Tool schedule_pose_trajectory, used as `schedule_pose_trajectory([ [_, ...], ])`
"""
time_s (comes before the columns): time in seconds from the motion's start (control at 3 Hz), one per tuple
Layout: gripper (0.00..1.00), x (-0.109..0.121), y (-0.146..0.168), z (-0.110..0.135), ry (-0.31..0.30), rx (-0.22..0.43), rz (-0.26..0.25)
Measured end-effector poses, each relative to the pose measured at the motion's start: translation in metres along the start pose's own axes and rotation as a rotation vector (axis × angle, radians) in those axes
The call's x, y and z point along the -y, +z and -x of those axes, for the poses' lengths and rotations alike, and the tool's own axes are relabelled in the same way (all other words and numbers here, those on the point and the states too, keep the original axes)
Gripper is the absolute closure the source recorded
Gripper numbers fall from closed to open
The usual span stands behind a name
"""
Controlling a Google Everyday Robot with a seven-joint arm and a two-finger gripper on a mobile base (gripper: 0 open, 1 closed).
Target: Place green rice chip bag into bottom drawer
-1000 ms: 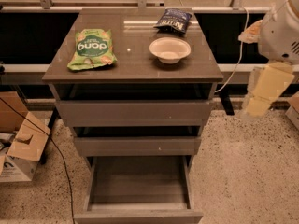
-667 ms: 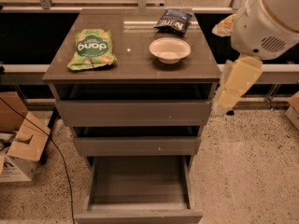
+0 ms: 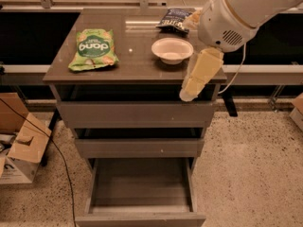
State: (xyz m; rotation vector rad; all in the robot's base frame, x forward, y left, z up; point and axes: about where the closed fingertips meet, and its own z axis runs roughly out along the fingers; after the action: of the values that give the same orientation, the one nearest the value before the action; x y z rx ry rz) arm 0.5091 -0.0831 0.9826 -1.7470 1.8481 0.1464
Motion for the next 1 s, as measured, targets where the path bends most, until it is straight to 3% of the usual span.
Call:
schedule_pose_trajectory([
  [0.33, 0.00, 0.028, 0.032, 0.023, -0.014, 0.049, 0.025],
  [0.67, 0.00, 0.028, 0.032, 0.023, -0.014, 0.049, 0.025],
  [1.0, 0.00, 0.038, 0.071, 0.037, 0.033, 0.107, 0.013],
])
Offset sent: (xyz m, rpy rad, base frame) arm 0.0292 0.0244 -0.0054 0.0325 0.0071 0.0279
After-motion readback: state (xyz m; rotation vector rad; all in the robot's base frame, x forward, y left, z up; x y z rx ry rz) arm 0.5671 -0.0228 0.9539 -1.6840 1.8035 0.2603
